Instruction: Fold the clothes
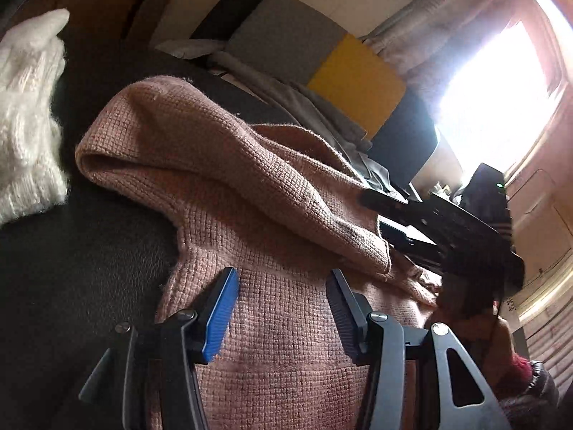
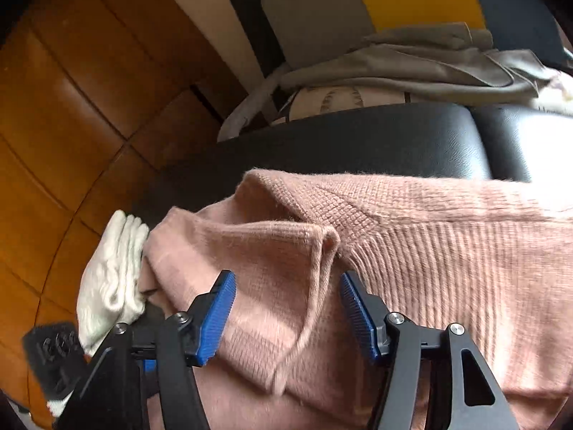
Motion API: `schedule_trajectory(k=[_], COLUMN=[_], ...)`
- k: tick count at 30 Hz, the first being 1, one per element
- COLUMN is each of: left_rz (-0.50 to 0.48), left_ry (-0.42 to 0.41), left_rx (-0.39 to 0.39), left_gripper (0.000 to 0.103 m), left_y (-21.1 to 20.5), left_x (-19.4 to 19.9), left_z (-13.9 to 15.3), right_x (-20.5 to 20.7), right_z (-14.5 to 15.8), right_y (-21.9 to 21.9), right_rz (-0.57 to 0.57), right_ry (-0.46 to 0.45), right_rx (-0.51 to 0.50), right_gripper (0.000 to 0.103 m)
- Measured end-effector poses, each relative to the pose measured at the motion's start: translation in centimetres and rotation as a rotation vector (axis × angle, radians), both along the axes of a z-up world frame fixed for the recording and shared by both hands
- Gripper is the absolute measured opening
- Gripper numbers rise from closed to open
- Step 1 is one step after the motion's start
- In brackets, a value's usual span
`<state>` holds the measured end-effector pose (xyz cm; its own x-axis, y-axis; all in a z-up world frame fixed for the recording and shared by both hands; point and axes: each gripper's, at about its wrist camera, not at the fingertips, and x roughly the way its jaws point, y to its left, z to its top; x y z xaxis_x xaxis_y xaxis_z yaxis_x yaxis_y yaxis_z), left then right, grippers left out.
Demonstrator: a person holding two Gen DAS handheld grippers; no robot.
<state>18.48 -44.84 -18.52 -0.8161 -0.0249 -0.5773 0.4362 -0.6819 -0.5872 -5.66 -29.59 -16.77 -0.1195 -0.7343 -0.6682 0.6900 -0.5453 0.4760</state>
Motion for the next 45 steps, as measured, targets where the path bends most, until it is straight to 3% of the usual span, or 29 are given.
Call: schedule_trajectory(k=[1,2,3,4,6,8,11,17,20,25,32,39,45], left_rz=[0.000,-0.001,-0.001,-0.002,-0.004,0.015,0.031,-0.010,-0.013,-0.004,-0.069,-0.141,-0.165], left_ry=[0.004,0.009,0.014,0.021,0.032,0.056,0.042,-0.073,-0.091,-0.098,-0.108,-0.104,-0.126], left_rx=[0.004,0.010,0.016,0.029,0.083,0.123,0.089,-0.025,-0.045,-0.064,-0.124,-0.154,-0.143], left_gripper=[0.051,0.051,0.051,0.052,0.052,0.052,0.053,0.053,0.053,0.053,0.053,0.053,0.053], left_y=[0.0,-0.1,-0.2,-0.4,-1.3,-2.6,-3.9,-4.3,-4.4,-4.5,-2.1,1.0,2.2], left_x=[-0.1,0.0,0.2,0.4,0.7,0.3,-1.0,-4.0,-4.5,-4.4,-4.5,-4.5,-3.6], left_z=[0.0,-0.1,-0.2,-0.3,-0.2,0.2,0.8,1.0,1.0,1.2,1.7,2.5,2.4], right_x=[0.0,0.2,0.4,1.0,2.2,3.9,5.1,4.5,3.7,2.1,-2.4,-7.0,-9.1], right_z=[-0.1,0.0,0.0,0.5,1.3,3.7,8.2,16.8,20.5,23.5,21.9,15.6,10.2], right_y=[-0.4,-1.0,-1.7,-2.4,-3.9,-4.8,-5.0,-4.7,-3.3,0.5,8.4,16.5,19.6], right_rz=[-0.007,-0.005,-0.003,0.024,0.081,0.150,0.206,0.218,0.207,0.147,-0.020,-0.189,-0.263], right_ry=[-0.002,0.015,0.033,0.063,0.125,0.248,0.332,0.330,0.309,0.343,0.339,0.214,0.131], right_rx=[-0.003,0.018,0.040,0.073,0.139,0.187,0.172,0.041,-0.023,-0.026,0.053,0.127,0.191], right_gripper=[0.063,0.052,0.035,0.006,0.006,0.006,0.006,0.006,0.006,0.006,0.006,0.006,0.006])
